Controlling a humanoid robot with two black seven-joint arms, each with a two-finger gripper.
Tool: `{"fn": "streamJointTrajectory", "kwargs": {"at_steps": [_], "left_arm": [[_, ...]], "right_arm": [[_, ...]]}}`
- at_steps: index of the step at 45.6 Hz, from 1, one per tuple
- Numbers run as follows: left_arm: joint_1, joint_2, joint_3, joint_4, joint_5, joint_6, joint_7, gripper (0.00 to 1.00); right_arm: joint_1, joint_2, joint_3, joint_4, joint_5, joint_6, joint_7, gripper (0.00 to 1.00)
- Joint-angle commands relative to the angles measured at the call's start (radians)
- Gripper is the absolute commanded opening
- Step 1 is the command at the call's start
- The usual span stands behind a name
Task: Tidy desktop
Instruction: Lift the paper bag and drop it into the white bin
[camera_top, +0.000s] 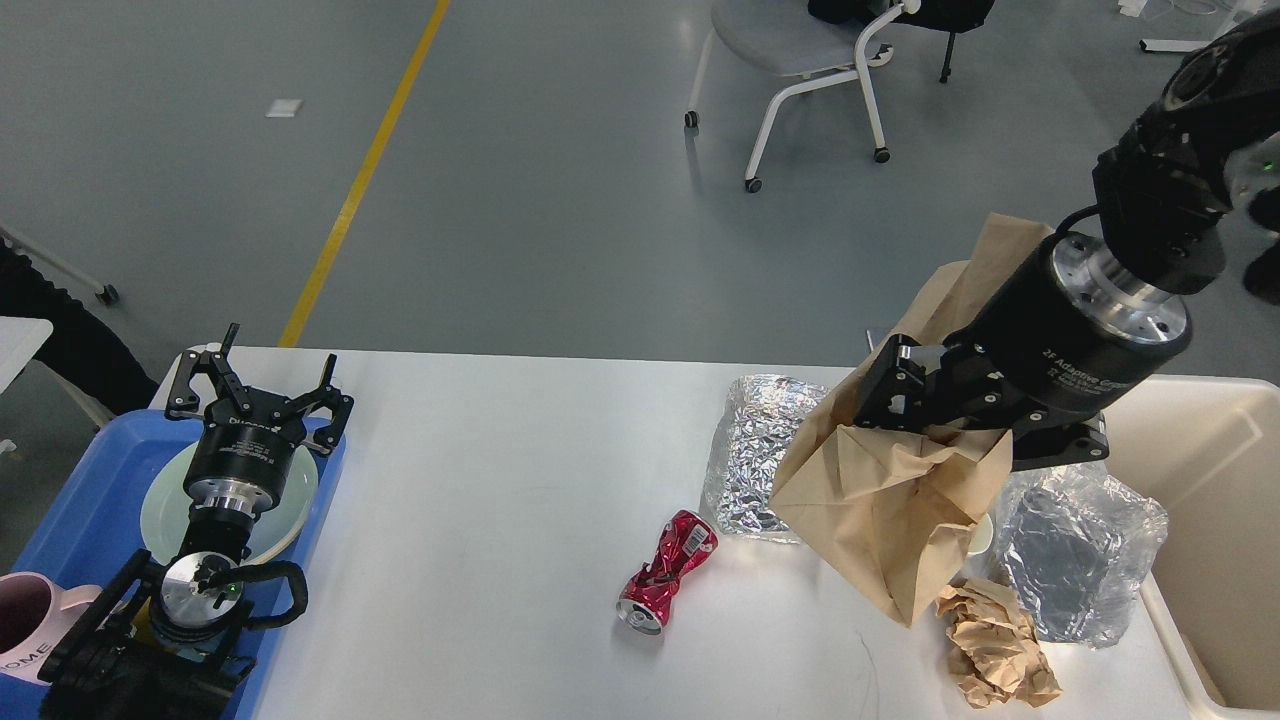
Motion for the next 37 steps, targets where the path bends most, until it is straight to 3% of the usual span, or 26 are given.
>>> {"fn": "streamJointTrajectory", "kwargs": {"at_steps": [1, 8, 18, 32, 37], "left_arm": [[0.0, 0.0, 0.0, 0.0, 0.0, 0.0, 0.0, 0.96], [0.0, 0.0, 0.002, 0.0, 0.0, 0.0, 0.0, 0.96], [0.0, 0.0, 0.005, 0.0, 0.0, 0.0, 0.0, 0.96], [0.0, 0.0, 0.006, 0.0, 0.0, 0.0, 0.0, 0.96], [0.0, 0.0, 0.005, 0.0, 0.0, 0.0, 0.0, 0.96]], "right_arm": [[0.023, -0.004, -0.003, 0.001, -0.045, 0.022, 0.003, 0.0], [0.02, -0.029, -0.026, -0.01, -0.059, 0.004, 0.003, 0.0], [-0.044, -0.12, -0.236, -0.143, -0.083, -0.059, 0.009, 0.0], [-0.369, -0.502, -0.27, -0.5, -0.235, -0.117, 0.008, 0.0], [-0.515, -0.587, -0.214, -0.614, -0.258, -0.201, 0.008, 0.0]]}}
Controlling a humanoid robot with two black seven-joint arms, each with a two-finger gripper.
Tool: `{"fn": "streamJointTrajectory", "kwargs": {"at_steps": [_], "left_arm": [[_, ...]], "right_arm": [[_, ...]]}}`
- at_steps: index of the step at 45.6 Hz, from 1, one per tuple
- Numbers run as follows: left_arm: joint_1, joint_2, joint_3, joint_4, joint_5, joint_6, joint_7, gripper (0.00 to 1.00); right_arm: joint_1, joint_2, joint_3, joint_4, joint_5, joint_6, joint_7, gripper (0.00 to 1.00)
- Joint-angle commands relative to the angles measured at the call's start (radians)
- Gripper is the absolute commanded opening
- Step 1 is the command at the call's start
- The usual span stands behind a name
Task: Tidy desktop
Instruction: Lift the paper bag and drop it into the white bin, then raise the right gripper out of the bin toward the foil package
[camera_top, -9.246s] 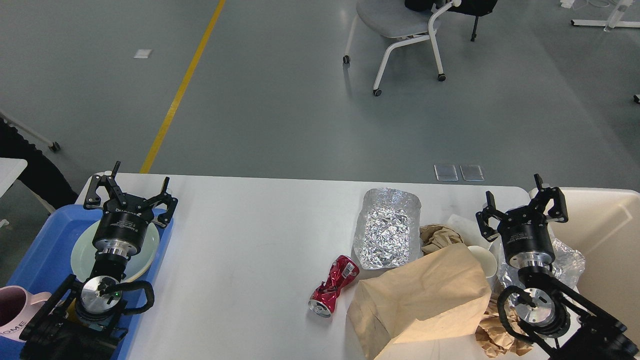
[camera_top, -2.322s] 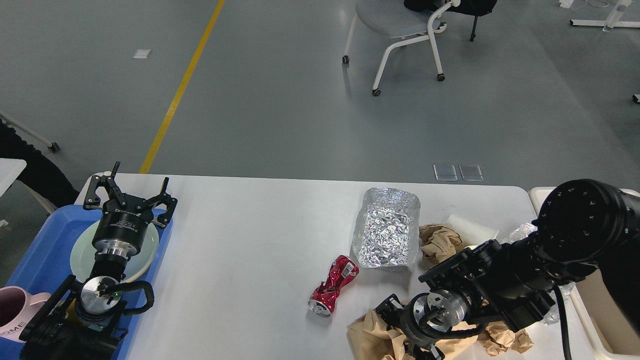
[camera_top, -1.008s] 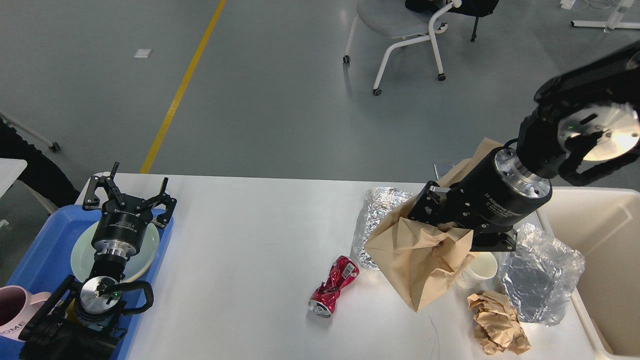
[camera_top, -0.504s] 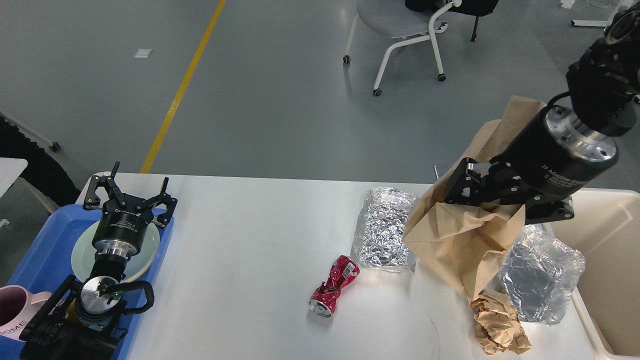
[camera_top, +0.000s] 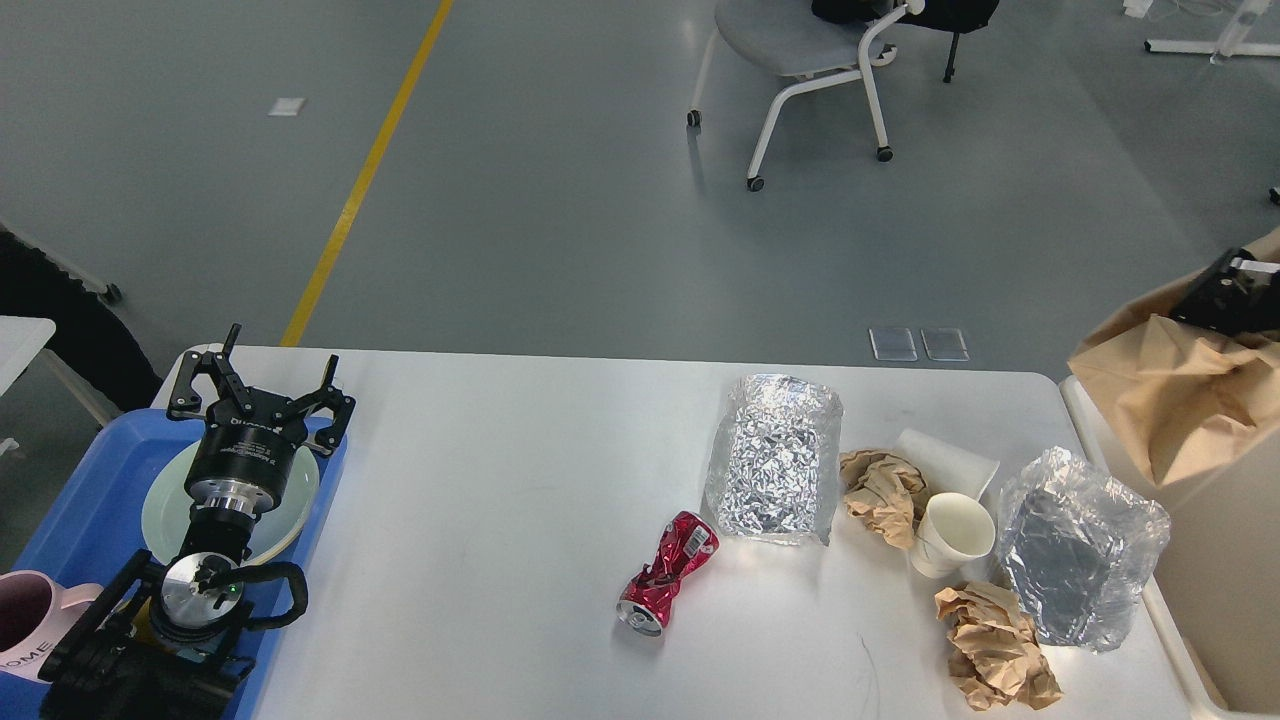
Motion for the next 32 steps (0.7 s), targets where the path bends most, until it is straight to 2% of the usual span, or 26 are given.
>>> {"fn": "streamJointTrajectory", "kwargs": {"at_steps": [1, 6, 17, 32], "left_arm": [[0.0, 0.0, -0.001, 0.0, 0.0, 0.0, 0.0, 0.96], [0.0, 0.0, -0.001, 0.0, 0.0, 0.0, 0.0, 0.96], [0.0, 0.001, -0.001, 0.0, 0.0, 0.0, 0.0, 0.96], [0.0, -0.001, -0.001, 0.0, 0.0, 0.0, 0.0, 0.96]], "right_arm": [[-0.178, -0.098, 0.071, -0.129, -0.033, -0.1, 0.001, 0.0], [-0.374, -0.117, 0.183, -0.209, -0.053, -0.229, 0.001, 0.0], [-0.829, -0.06, 0.412, -0.437, -0.055, -0.462, -0.008, 0.0], [-1.458, 0.185, 0.562, -1.123, -0.035, -0.519, -0.016, 0.0]]}}
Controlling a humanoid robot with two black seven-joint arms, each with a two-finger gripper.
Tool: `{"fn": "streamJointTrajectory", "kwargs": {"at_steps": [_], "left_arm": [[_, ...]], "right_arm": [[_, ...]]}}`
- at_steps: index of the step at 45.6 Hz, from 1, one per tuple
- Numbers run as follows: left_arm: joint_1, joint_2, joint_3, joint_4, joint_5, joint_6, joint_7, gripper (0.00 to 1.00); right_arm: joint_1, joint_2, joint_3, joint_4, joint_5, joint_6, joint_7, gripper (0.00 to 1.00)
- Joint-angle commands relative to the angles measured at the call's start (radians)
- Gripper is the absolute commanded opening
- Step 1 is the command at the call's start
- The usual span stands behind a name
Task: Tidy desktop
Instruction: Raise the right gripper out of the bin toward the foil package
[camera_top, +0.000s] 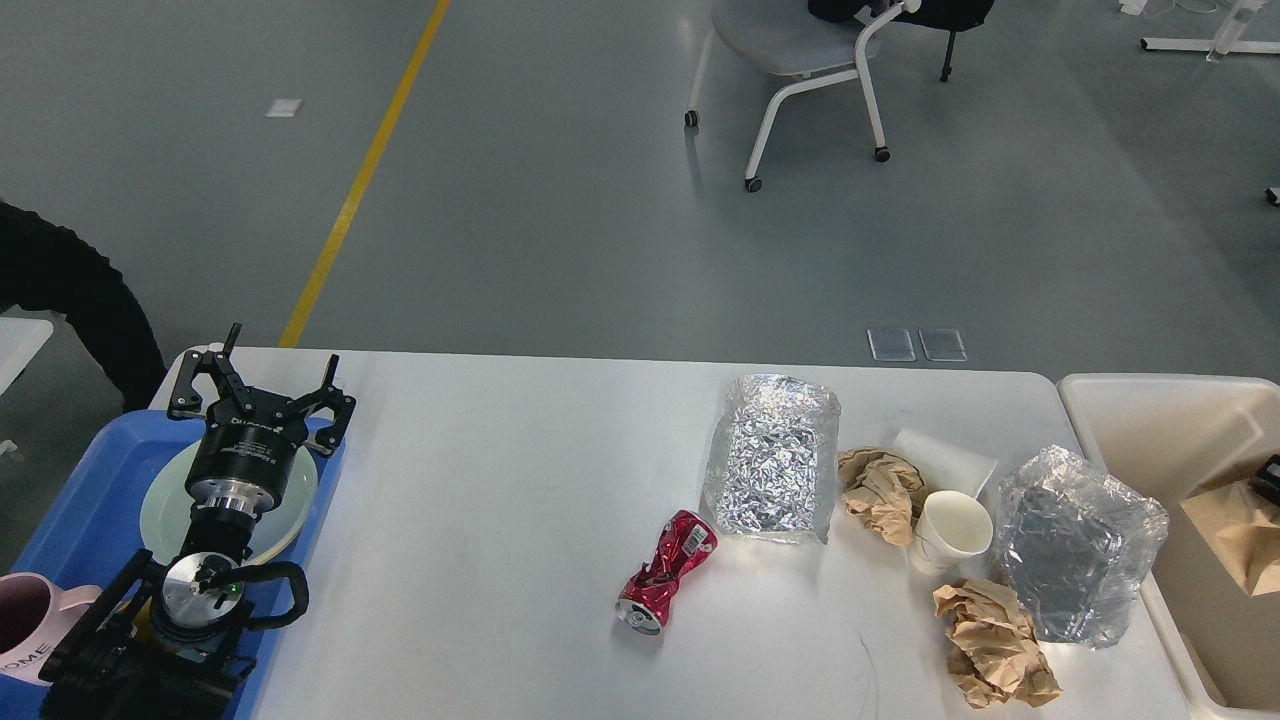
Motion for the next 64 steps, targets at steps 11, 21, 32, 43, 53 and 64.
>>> {"fn": "streamJointTrajectory", "kwargs": {"at_steps": [11, 21, 32, 43, 53, 64], "left_arm": [[0.0, 0.0, 0.0, 0.0, 0.0, 0.0, 0.0, 0.96], [0.0, -0.001, 0.0, 0.0, 0.0, 0.0, 0.0, 0.96], [0.0, -0.001, 0.0, 0.0, 0.0, 0.0, 0.0, 0.96], [0.0, 0.0, 0.0, 0.0, 0.0, 0.0, 0.0, 0.96], [0.0, 0.0, 0.0, 0.0, 0.0, 0.0, 0.0, 0.96], [0.0, 0.0, 0.0, 0.0, 0.0, 0.0, 0.0, 0.96]], "right_arm": [[-0.286, 0.129, 0.09, -0.248, 0.009, -0.081, -0.008, 0.0], [-0.355, 0.157, 0.144, -0.247, 0.009, -0.095, -0.008, 0.0], [-0.384, 0.168, 0.172, -0.247, 0.009, -0.103, -0.008, 0.0], [-0.392, 0.168, 0.172, -0.244, 0.009, -0.227, 0.0, 0.94], [-0.393, 0.183, 0.175, -0.239, 0.009, -0.259, 0.003, 1.0], [-0.381, 0.175, 0.175, -0.228, 0.009, -0.259, 0.006, 1.0]]}}
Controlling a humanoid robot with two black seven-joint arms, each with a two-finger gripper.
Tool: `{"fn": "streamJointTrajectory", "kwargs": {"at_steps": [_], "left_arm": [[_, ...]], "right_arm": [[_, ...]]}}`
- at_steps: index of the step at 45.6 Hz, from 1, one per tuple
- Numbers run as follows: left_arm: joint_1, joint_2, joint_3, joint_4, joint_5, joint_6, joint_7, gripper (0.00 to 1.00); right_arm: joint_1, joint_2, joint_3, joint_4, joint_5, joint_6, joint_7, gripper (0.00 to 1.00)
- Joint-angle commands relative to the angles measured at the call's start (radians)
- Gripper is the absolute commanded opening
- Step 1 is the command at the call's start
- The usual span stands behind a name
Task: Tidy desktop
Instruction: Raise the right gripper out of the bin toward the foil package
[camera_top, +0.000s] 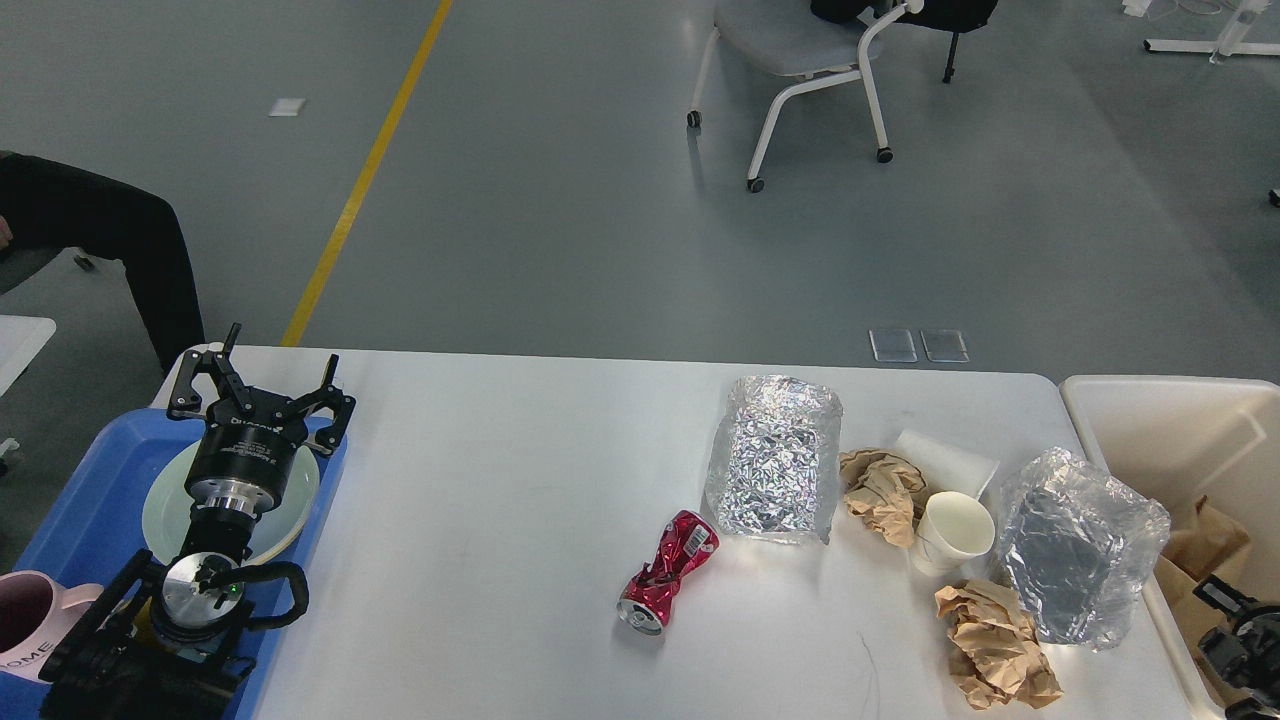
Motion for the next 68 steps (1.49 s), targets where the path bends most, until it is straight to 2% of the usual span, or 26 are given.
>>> {"fn": "streamJointTrajectory", "kwargs": {"at_steps": [1, 8, 13, 21, 25, 29, 37, 51, 60, 61, 68], "left_arm": [[0.0, -0.001, 0.0, 0.0, 0.0, 0.0, 0.0, 0.96], [0.0, 0.001, 0.0, 0.0, 0.0, 0.0, 0.0, 0.96], [0.0, 0.001, 0.0, 0.0, 0.0, 0.0, 0.0, 0.96], [0.0, 0.001, 0.0, 0.0, 0.0, 0.0, 0.0, 0.96], [-0.001, -0.001, 0.0, 0.0, 0.0, 0.0, 0.0, 0.96], [0.0, -0.001, 0.0, 0.0, 0.0, 0.0, 0.0, 0.96], [-0.001, -0.001, 0.0, 0.0, 0.0, 0.0, 0.0, 0.96], [0.0, -0.001, 0.002, 0.0, 0.0, 0.0, 0.0, 0.96], [0.0, 0.001, 0.002, 0.0, 0.0, 0.0, 0.0, 0.96], [0.0, 0.001, 0.002, 0.0, 0.0, 0.0, 0.0, 0.96], [0.0, 0.001, 0.0, 0.0, 0.0, 0.0, 0.0, 0.96]], "right_arm": [[0.013, -0.01, 0.0, 0.011, 0.0, 0.002, 0.002, 1.0], [0.098, -0.08, -0.003, 0.116, -0.005, 0.032, 0.002, 1.0], [0.232, -0.175, -0.006, 0.247, -0.017, 0.08, 0.003, 1.0], [0.491, -0.249, -0.046, 0.431, -0.106, 0.181, -0.004, 1.0], [0.637, -0.263, -0.092, 0.504, -0.185, 0.284, -0.007, 1.0], [0.79, -0.26, -0.165, 0.58, -0.23, 0.429, -0.009, 1.0], [1.109, -0.182, -0.293, 0.734, -0.238, 0.718, -0.013, 1.0], [1.669, -0.031, -0.413, 1.095, -0.229, 1.028, -0.016, 1.0], [1.964, 0.0, -0.388, 1.322, -0.198, 1.028, -0.016, 1.0], [2.026, 0.018, -0.377, 1.387, -0.195, 1.028, -0.016, 1.0], [2.123, 0.069, -0.322, 1.511, -0.152, 1.028, -0.016, 1.0]]}}
